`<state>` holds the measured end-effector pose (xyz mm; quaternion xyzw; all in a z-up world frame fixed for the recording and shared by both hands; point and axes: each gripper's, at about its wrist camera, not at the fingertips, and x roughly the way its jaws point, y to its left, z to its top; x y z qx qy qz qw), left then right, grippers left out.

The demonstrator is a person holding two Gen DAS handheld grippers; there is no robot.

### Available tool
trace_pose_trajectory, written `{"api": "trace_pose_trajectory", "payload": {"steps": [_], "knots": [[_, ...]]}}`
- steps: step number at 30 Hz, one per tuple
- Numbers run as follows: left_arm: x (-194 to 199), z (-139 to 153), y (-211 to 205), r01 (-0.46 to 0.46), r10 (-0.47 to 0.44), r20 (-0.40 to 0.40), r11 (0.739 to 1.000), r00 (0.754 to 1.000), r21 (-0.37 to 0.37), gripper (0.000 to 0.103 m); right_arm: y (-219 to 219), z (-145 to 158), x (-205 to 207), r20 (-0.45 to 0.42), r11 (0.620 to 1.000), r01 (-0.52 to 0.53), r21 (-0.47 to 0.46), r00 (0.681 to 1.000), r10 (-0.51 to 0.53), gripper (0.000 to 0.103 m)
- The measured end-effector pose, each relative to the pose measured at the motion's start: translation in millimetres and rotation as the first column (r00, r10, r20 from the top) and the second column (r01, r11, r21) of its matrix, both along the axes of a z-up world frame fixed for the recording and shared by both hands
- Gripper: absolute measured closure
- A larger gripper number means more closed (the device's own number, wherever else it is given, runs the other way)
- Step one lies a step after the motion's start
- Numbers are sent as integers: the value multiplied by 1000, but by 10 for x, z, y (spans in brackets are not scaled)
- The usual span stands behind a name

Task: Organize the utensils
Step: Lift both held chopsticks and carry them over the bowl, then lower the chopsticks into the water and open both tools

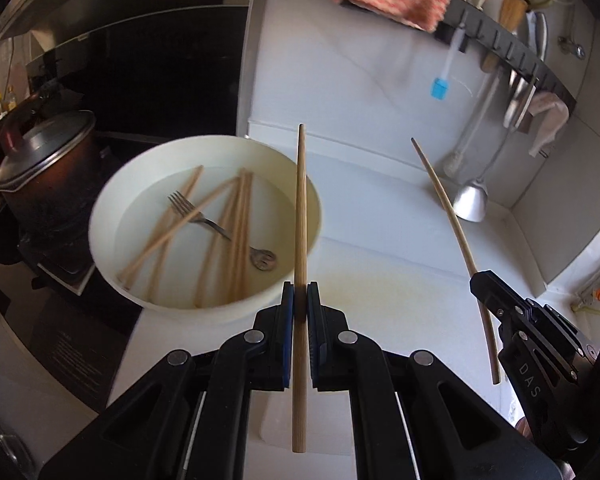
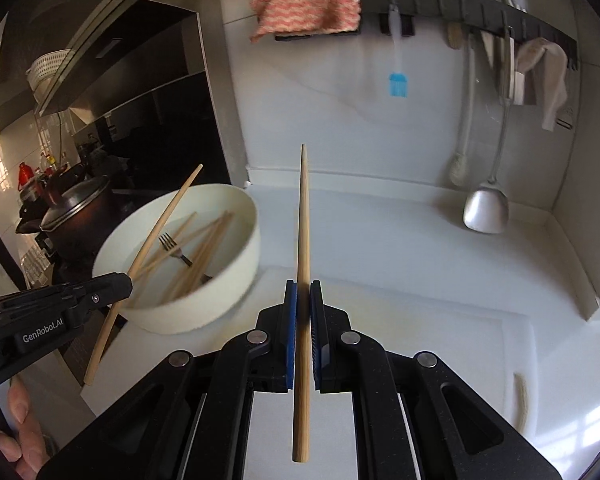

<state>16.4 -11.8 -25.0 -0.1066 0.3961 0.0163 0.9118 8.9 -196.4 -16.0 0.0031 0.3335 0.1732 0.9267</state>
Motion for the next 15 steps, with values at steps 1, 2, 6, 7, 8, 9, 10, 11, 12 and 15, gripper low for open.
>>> {"api": "trace_pose_trajectory", "payload": {"steps": [1, 2, 6, 7, 8, 9, 10, 11, 12, 15], "knots": [[37, 26, 129, -12, 12, 6, 1000, 1000, 1, 96, 132, 23, 54, 4, 1000, -14, 4, 1000, 14, 97], [74, 47, 259, -21, 21, 13, 1000, 1000, 4, 96, 273, 39, 108, 10, 1000, -28, 5, 1000, 28, 97], [309, 60, 747, -33, 33, 10, 999, 999, 9, 96, 831, 9, 370, -17, 998, -55, 26, 998, 56, 97], [376, 45, 858, -33, 33, 6, 999, 999, 7, 96, 969, -21, 447, -31, 998, -59, 27, 998, 60, 97], [449, 22, 963, -32, 32, 1, 999, 999, 11, 96, 1099, -48, 488, -40, 998, -61, 24, 997, 62, 97], [509, -15, 1056, -30, 30, -6, 999, 1000, 15, 96, 1220, -81, 555, -52, 998, -61, 19, 997, 61, 97], [580, -55, 1144, -27, 27, -18, 1000, 999, 12, 96, 1327, -100, 599, -63, 998, -59, 20, 996, 60, 97], [640, -104, 1223, -23, 23, -32, 1000, 999, 7, 96, 1421, -127, 653, -77, 998, -59, 24, 995, 61, 97], [704, -154, 1296, -19, 19, -47, 1000, 999, 6, 96, 1501, -154, 693, -89, 998, -60, 24, 994, 62, 97], [869, -294, 1439, -18, 18, -89, 1000, 996, -1, 96, 1724, -257, 808, -129, 997, -74, 6, 989, 74, 97]]}}
